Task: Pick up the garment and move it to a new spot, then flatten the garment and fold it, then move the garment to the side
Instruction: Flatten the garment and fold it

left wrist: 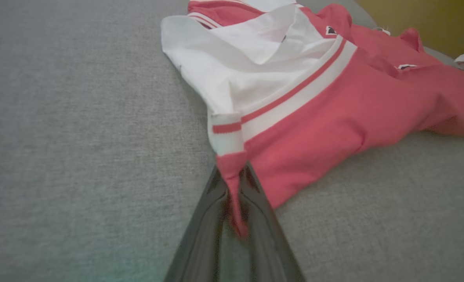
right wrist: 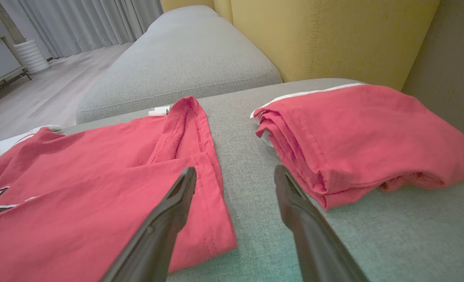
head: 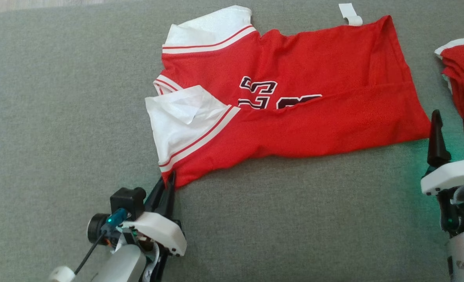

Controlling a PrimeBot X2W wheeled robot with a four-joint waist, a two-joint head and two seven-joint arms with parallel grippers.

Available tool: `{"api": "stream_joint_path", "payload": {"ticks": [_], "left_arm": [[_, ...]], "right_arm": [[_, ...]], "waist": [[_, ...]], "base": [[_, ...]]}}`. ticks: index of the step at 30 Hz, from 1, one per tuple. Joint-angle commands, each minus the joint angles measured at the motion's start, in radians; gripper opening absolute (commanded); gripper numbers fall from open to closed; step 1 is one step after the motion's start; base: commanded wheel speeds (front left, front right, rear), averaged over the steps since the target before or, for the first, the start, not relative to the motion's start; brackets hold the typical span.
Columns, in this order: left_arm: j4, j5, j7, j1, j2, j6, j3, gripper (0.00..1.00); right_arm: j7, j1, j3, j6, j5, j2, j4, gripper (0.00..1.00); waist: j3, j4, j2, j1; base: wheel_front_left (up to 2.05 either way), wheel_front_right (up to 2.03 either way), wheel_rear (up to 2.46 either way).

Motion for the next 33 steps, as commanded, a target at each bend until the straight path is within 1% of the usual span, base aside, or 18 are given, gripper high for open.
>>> {"api": "stream_joint_path", "payload": {"ticks": [1, 5, 7, 11, 14, 15, 16, 17, 18, 19, 26, 33], "left_arm": [[-0.018, -0.01, 0.025, 0.027, 0.014, 0.001, 0.015, 0.0], [-0.068, 0.008, 0.038, 0.032, 0.043, 0.016, 0.009, 0.0], [-0.093, 0.032, 0.039, 0.027, 0.069, 0.028, 0.006, 0.0], [-0.138, 0.09, 0.041, 0.01, 0.119, 0.052, -0.009, 0.0], [-0.156, 0.108, 0.043, 0.003, 0.134, 0.059, -0.014, 0.0], [-0.164, 0.113, 0.045, 0.001, 0.139, 0.062, -0.016, 0.0], [-0.171, 0.117, 0.047, -0.001, 0.142, 0.064, -0.017, 0.0], [-0.178, 0.12, 0.047, -0.002, 0.145, 0.067, -0.018, 0.0], [-0.184, 0.122, 0.049, -0.003, 0.147, 0.069, -0.019, 0.0], [-0.188, 0.123, 0.051, -0.003, 0.149, 0.07, -0.021, 0.0], [-0.209, 0.124, 0.061, 0.013, 0.155, 0.076, -0.035, 0.0], [-0.258, 0.082, 0.074, 0.112, 0.167, 0.088, -0.034, 0.0]], "right_arm": [[0.014, 0.009, 0.029, -0.001, 0.006, -0.009, -0.024, 1.0], [0.075, 0.016, 0.031, -0.001, 0.021, -0.017, -0.011, 1.0], [0.114, 0.017, 0.044, -0.001, 0.05, -0.02, -0.01, 1.0], [0.186, 0.017, 0.04, -0.001, 0.101, -0.03, -0.006, 1.0], [0.221, 0.016, 0.039, -0.001, 0.121, -0.035, -0.003, 1.0], [0.237, 0.015, 0.041, -0.001, 0.13, -0.037, -0.002, 0.94], [0.252, 0.014, 0.045, -0.001, 0.138, -0.04, -0.002, 0.72], [0.269, 0.014, 0.05, -0.001, 0.146, -0.043, -0.001, 0.38], [0.283, 0.013, 0.057, -0.001, 0.153, -0.048, -0.001, 0.16], [0.291, 0.014, 0.061, -0.001, 0.16, -0.052, -0.003, 0.0], [0.286, 0.05, 0.058, -0.001, 0.177, -0.087, -0.029, 0.0], [0.295, 0.177, 0.027, -0.001, 0.199, -0.106, -0.092, 0.0]], "waist": [[-0.005, 0.003, -0.0001, 0.0001], [-0.011, 0.015, -0.0001, 0.0001], [-0.014, 0.021, -0.0001, 0.0001], [-0.017, 0.033, -0.0001, 0.0001], [-0.018, 0.039, -0.0001, 0.0001], [-0.018, 0.041, -0.0001, 0.0001], [-0.019, 0.043, -0.0001, 0.0001], [-0.02, 0.045, -0.0001, 0.0001], [-0.02, 0.046, -0.0001, 0.0001], [-0.021, 0.047, -0.0001, 0.0001], [-0.049, 0.053, -0.0001, 0.0001], [-0.108, 0.041, -0.0001, 0.0001]], "base": [[0.0, 0.0, 0.0], [0.0, 0.0, 0.0], [0.0, 0.0, 0.0], [0.0, 0.0, 0.0], [0.0, 0.0, 0.0], [0.0, 0.0, 0.0], [0.0, 0.0, 0.0], [0.0, 0.0, 0.0], [0.0, 0.0, 0.0], [0.0, 0.0, 0.0], [0.0, 0.0, 0.0], [0.0, 0.0, 0.0]]}}
